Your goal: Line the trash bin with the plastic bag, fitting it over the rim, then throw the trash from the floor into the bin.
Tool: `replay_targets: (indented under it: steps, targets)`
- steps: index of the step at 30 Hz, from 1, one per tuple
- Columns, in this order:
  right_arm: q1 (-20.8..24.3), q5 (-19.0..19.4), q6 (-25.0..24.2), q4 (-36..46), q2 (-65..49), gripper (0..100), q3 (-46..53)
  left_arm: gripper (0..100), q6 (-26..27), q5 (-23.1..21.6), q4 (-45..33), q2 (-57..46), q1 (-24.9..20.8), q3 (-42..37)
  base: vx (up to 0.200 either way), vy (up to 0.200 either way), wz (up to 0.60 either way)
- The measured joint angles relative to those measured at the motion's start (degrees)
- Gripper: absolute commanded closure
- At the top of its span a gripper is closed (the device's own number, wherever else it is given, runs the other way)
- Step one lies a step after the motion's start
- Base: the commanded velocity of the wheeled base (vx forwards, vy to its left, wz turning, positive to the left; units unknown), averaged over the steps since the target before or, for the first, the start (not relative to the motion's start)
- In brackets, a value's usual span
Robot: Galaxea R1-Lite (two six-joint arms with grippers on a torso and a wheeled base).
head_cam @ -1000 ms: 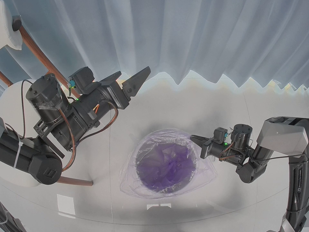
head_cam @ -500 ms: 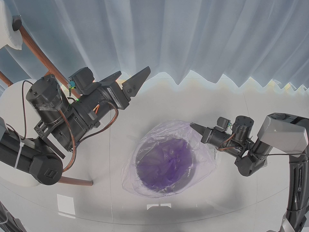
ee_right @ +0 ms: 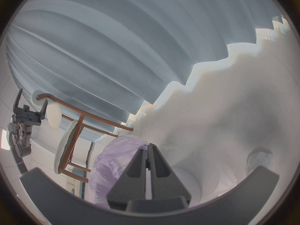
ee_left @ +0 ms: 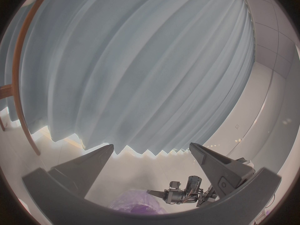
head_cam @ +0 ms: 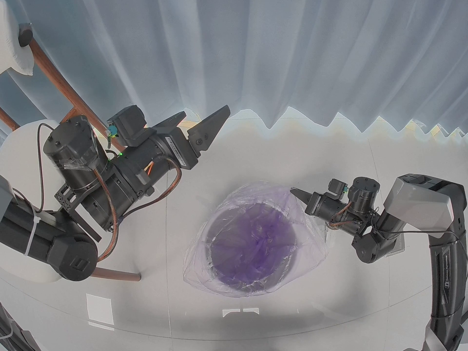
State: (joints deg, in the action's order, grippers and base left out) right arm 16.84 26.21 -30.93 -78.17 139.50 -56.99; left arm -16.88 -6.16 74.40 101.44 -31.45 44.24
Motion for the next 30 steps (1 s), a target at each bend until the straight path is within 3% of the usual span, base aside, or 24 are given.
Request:
replay_targets:
  steps: [30]
  targets:
    - [0.63, 0.23, 0.48, -1.05, 7.34, 100, -0.15, 0, -0.46, -0.66, 0.02, 1.67, -0.21, 0.02, 0.000, 0.000, 0.00]
